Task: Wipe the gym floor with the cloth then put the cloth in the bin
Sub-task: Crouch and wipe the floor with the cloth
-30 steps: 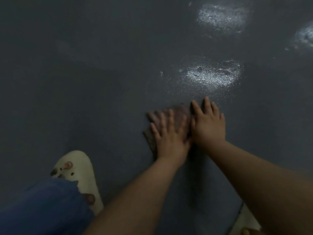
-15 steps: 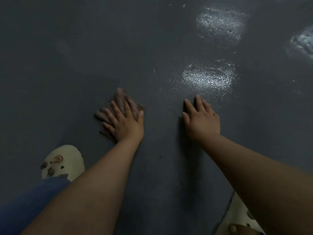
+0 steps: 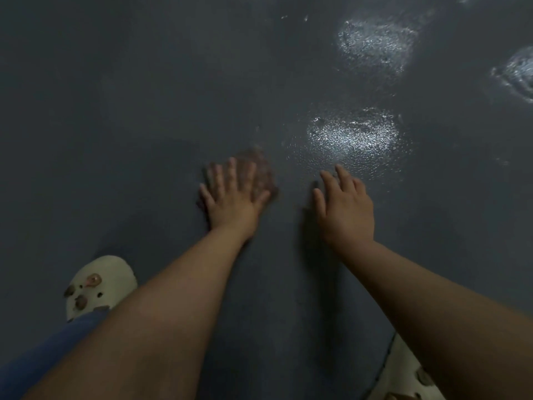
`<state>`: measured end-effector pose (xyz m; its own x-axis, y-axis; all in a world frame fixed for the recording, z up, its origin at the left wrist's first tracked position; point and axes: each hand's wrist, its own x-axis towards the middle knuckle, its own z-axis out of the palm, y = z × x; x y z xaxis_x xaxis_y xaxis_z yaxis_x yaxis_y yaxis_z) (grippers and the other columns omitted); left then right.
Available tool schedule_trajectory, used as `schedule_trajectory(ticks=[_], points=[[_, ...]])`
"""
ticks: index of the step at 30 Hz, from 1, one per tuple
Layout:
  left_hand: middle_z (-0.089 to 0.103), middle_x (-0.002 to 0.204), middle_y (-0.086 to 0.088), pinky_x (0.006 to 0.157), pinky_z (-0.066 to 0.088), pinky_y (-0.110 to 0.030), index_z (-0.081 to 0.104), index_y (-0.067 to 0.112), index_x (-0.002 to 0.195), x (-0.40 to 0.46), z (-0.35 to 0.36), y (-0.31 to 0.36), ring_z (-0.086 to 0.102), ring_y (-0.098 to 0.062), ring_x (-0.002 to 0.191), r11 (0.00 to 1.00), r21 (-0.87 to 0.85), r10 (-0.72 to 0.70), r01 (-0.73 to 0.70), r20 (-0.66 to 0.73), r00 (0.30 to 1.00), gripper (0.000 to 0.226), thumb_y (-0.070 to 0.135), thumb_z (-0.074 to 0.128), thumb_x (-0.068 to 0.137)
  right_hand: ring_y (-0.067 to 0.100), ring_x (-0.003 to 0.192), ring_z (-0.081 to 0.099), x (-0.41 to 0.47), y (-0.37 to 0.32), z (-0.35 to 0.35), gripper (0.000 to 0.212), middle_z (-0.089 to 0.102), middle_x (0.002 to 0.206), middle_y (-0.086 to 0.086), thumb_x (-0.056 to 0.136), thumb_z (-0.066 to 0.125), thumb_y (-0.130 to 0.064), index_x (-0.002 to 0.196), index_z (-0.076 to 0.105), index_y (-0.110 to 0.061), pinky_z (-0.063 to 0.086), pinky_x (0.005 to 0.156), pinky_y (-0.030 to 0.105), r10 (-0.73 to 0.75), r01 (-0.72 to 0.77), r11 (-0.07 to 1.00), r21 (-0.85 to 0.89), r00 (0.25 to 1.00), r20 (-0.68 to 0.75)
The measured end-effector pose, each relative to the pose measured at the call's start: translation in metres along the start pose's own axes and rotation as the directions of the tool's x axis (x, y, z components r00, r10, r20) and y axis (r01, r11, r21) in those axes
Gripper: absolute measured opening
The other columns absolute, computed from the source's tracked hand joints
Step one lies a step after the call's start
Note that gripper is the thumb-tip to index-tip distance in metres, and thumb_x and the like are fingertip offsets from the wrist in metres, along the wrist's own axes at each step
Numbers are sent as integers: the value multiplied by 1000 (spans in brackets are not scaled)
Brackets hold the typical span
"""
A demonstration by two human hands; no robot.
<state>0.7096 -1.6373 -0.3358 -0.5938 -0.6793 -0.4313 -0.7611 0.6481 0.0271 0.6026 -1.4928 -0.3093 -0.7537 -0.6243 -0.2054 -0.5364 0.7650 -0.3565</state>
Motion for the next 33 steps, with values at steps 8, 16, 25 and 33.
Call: schedule_trajectory(ticks=[8, 16, 25, 33], points=[[-7, 160, 3, 114, -4, -52, 9, 32, 151, -6, -13, 40, -10, -21, 146, 959, -283, 53, -27, 83, 995, 58, 49, 28, 99, 37, 104, 62, -1, -18, 14, 47, 62, 121, 21, 81, 37, -21, 109, 66, 3, 50, 91, 38, -107, 107, 994, 26, 994, -21], [18, 156, -14, 115, 16, -33, 27, 16, 148, -28, -26, -25, 19, -32, 142, 913, -379, 120, -149, -98, 988, 64, 12, 47, 88, 34, 113, 60, 7, -70, 28, 53, 61, 124, 20, 80, 38, -23, 120, 62, 2, 48, 93, 45, -383, 383, 924, 12, 921, 74], [-18, 157, -11, 116, 15, -39, -10, 24, 151, -43, -30, -49, -6, -30, 146, 997, 22, -77, 74, 315, 946, 126, 47, 81, 67, 33, 145, -14, 16, -73, 45, 67, -7, 160, 6, 98, 27, -51, 152, 1, -20, -8, 115, 48, -281, 373, 896, -241, 896, 343], [-15, 156, -16, 116, 17, -36, -11, 21, 151, -44, -24, -50, -4, -35, 145, 999, 26, -28, 21, 287, 957, 125, 44, 80, 69, 30, 145, -14, 98, -61, 27, 60, -8, 160, 1, 100, 18, -50, 152, 1, -27, -3, 114, 55, -23, 69, 961, -267, 985, 171]])
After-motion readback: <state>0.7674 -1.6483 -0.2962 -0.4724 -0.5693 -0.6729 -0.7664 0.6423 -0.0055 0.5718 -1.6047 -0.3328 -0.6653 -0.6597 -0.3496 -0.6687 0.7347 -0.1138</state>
